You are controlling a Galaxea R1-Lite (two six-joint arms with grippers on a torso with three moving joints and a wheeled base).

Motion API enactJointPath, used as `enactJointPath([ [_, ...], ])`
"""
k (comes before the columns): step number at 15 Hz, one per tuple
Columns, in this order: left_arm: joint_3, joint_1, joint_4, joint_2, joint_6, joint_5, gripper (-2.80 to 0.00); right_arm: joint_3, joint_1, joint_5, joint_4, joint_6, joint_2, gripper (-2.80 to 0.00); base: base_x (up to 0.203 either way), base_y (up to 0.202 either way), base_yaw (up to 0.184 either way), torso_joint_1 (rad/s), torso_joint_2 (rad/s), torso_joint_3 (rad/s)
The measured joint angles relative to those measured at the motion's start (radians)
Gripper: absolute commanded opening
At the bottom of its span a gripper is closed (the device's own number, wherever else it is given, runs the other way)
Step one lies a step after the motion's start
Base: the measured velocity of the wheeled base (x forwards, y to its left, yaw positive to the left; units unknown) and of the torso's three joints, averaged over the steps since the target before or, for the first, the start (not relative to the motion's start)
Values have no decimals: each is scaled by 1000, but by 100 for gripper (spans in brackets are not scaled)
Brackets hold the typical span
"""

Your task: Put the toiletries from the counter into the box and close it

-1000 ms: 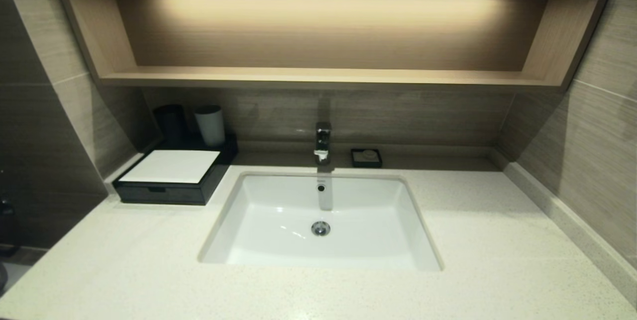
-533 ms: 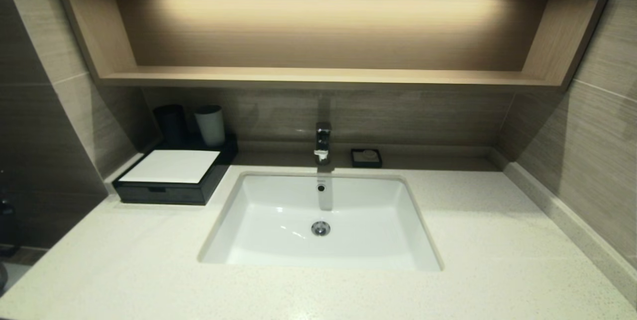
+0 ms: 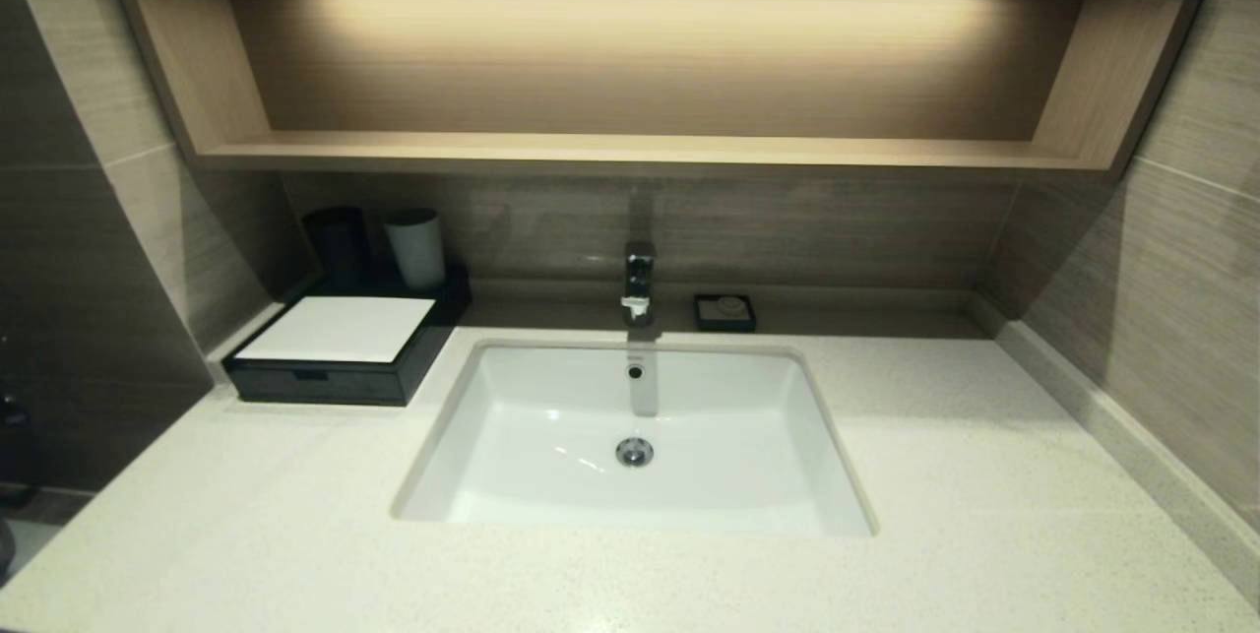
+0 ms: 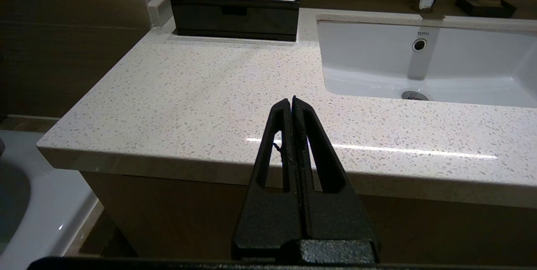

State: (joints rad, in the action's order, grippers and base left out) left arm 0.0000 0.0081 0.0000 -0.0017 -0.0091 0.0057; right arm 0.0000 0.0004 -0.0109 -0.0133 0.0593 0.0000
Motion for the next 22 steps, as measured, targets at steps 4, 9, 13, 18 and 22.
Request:
enactJointPath([
  [4,0,0,0,0,0,0,-280,0,1,0,0,0,0,-280,0,0,0,0,0,0],
  [9,0,0,0,0,0,0,-280,0,0,-2,0,-2,0,-280,0,0,0,0,0,0],
  [13,0,0,0,0,0,0,-280,0,0,-1,0,-1,0,-280,0,0,0,0,0,0],
  [18,0,0,0,0,0,0,-280,0,0,0,0,-2,0,-280,0,0,0,0,0,0],
  [22,0,0,0,0,0,0,-280,0,0,0,0,-2,0,-280,0,0,0,0,0,0],
])
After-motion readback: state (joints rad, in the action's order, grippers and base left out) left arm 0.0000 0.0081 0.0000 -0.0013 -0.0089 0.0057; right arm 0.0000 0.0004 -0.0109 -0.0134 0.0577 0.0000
